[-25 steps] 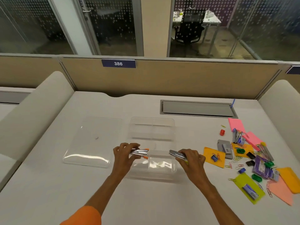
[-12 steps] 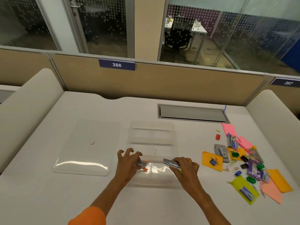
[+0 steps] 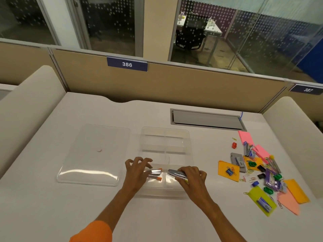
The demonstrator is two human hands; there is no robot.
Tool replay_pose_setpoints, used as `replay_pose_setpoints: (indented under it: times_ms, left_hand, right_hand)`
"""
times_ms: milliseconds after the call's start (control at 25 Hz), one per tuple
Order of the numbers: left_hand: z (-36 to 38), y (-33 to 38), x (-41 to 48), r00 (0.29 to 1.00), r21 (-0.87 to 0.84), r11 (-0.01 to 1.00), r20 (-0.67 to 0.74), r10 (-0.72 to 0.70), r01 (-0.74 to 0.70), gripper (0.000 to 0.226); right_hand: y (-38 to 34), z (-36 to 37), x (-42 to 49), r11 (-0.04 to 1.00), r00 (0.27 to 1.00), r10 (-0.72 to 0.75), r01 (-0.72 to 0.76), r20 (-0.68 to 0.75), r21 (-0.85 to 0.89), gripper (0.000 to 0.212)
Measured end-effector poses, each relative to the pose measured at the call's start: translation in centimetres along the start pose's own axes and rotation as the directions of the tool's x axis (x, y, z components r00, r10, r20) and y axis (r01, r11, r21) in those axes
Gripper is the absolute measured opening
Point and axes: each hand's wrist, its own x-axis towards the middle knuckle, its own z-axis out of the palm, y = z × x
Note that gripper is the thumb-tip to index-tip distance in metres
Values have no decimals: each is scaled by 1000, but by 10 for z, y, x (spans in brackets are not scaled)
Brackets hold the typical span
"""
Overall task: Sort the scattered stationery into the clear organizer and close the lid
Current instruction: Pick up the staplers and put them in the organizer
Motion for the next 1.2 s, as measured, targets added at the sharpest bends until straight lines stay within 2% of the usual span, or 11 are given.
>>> replay_pose_setpoints:
  times_ms: [80, 240, 360, 520, 680, 960, 1040, 1120, 1200]
  left_hand:
    - [-9, -5, -2, 986, -125, 987, -124, -112, 97, 37]
    - [-26, -15, -5, 920, -213, 953, -282, -271, 215, 40]
    - [-32, -17, -8, 915, -214, 951, -290, -281, 224, 42]
    - [-32, -19, -14, 929, -191, 956, -256, -267, 222, 45]
    - [-28, -23, -18, 941, -181, 960, -223, -253, 215, 46]
    - [-24, -27, -18, 951, -160, 974, -238, -199, 163, 40]
    - [-26, -26, -16, 954, -149, 979, -245, -175, 142, 41]
    - [-26, -22, -13, 958, -128, 984, -244, -149, 120, 37]
    - [-23, -15, -8, 970, -54, 994, -222, -104, 95, 33]
  right_hand:
    - [-10, 6, 4, 1000, 999, -24, 25, 34, -10, 19]
    - [-39, 26, 20, 988, 980, -138, 145, 140, -43, 28]
    - [-60, 43, 36, 980, 962, -159, 182, 224, -85, 29]
    - [-74, 57, 51, 975, 943, -117, 169, 312, -146, 23]
    - [-75, 64, 56, 973, 939, -82, 148, 333, -177, 26]
    - [-73, 66, 60, 944, 916, -86, 202, 393, -263, 27]
    - [-67, 57, 61, 961, 929, -104, 186, 354, -205, 27]
    - [-54, 44, 58, 984, 969, -106, 135, 223, -118, 33]
    - [-35, 28, 55, 989, 994, -89, 96, 67, -114, 43]
